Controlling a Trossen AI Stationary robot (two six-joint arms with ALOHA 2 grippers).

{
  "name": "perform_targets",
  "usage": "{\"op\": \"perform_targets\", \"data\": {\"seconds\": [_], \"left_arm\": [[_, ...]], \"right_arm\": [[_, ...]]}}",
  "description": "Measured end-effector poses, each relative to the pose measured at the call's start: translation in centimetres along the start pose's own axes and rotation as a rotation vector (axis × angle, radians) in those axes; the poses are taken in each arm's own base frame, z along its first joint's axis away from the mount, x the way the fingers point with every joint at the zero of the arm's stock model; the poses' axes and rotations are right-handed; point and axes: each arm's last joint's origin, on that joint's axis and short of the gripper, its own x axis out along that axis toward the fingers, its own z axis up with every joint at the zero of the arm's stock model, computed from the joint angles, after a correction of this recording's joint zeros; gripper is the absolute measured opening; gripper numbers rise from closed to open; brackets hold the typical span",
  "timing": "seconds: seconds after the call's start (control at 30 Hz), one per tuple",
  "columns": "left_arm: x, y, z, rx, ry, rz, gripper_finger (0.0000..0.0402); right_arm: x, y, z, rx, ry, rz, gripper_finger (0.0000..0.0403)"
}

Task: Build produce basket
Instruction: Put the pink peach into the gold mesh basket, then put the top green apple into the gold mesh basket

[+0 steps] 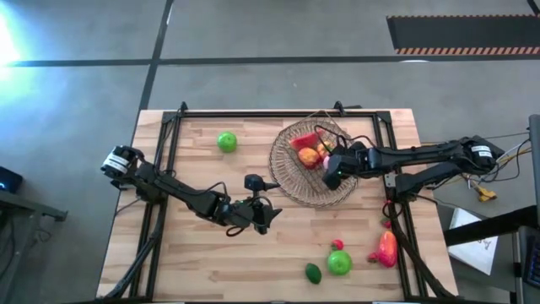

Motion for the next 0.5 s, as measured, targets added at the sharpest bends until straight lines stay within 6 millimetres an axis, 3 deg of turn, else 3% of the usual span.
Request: {"op": "perform_targets", "data": {"seconds": [0.3, 0.5], "left_arm": [[0.0, 0.0, 0.0, 0.000, 0.000, 0.000, 0.0387], [0.0, 0.0, 0.0, 0.000, 0.000, 0.000, 0.0387]], "right_arm": [[-0.2, -0.1, 0.1, -0.006, -0.014, -0.002, 0.0368], [-1.6, -0.8, 0.2, -0.003, -0.069, 0.022, 0.0368]]}}
